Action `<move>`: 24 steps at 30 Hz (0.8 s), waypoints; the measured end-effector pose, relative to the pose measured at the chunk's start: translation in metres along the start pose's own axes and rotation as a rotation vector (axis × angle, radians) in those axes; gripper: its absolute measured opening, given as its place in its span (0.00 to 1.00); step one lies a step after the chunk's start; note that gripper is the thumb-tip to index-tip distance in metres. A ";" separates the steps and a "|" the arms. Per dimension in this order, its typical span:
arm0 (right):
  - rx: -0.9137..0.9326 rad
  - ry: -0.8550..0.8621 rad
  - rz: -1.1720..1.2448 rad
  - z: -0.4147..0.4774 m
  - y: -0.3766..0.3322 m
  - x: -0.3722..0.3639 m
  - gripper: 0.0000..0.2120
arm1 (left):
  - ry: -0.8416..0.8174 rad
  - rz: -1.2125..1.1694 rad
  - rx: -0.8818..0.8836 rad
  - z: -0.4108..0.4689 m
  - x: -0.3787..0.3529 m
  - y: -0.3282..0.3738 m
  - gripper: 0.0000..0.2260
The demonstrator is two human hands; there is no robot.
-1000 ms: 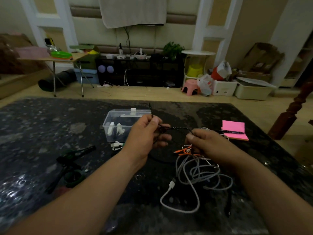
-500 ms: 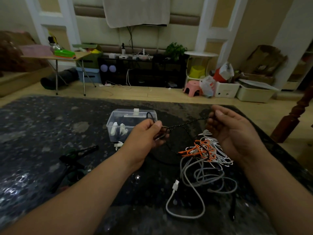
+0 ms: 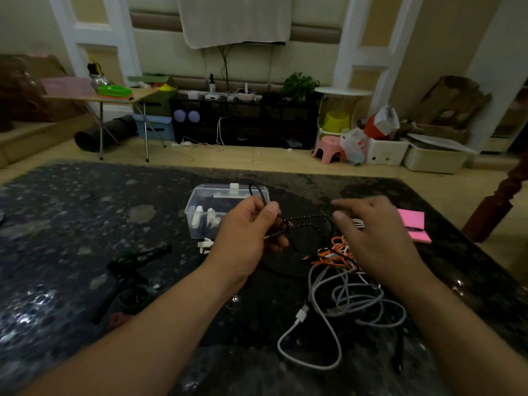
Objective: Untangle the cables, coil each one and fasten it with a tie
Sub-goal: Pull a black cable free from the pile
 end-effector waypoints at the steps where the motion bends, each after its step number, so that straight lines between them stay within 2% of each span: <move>1: 0.053 -0.028 0.067 -0.003 -0.009 0.002 0.15 | -0.004 0.043 -0.002 -0.001 -0.002 0.000 0.11; 3: 0.084 -0.306 0.316 -0.007 -0.024 -0.006 0.14 | -0.013 0.087 -0.016 -0.001 -0.003 0.003 0.11; 4: 0.070 -0.442 0.364 -0.010 -0.032 -0.011 0.13 | -0.017 0.084 -0.022 -0.001 -0.003 0.004 0.11; 5: 0.077 -0.491 0.345 -0.012 -0.035 -0.017 0.11 | -0.027 0.068 -0.017 -0.001 -0.003 0.005 0.12; 6: 0.098 -0.463 0.311 -0.011 -0.035 -0.019 0.09 | -0.051 0.050 0.004 -0.001 -0.003 0.006 0.13; 9: 0.140 -0.223 0.249 -0.005 -0.035 -0.009 0.09 | -0.179 0.057 0.107 -0.002 -0.009 0.003 0.21; 10: 0.124 -0.159 0.340 -0.002 -0.033 -0.004 0.10 | -0.209 0.068 0.121 -0.002 -0.011 0.002 0.24; 13: 0.131 -0.066 0.880 0.007 -0.033 0.018 0.14 | -0.229 0.076 0.128 -0.004 -0.013 0.000 0.28; 15: 0.190 -0.037 1.015 0.010 -0.038 0.033 0.14 | -0.225 0.115 0.121 -0.005 -0.015 0.000 0.25; 19: 0.241 -0.027 0.965 0.008 -0.060 0.049 0.15 | -0.203 0.244 0.036 -0.007 -0.019 0.003 0.20; 22: 0.168 -0.128 0.517 0.005 -0.072 0.025 0.18 | -0.178 0.185 -0.080 -0.011 -0.024 0.012 0.21; 24: 0.096 -0.233 0.401 0.003 -0.073 -0.004 0.22 | -0.147 0.125 -0.103 -0.012 -0.024 0.014 0.16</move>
Point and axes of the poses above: each hand's wrist, its own z-axis towards the middle knuckle, its own x-axis out of the back of the hand, y = z × x, the point moved 5 cm from there along z, towards the middle knuckle, and after that the axes turned 14 degrees about -y, right-handed, at the moved point
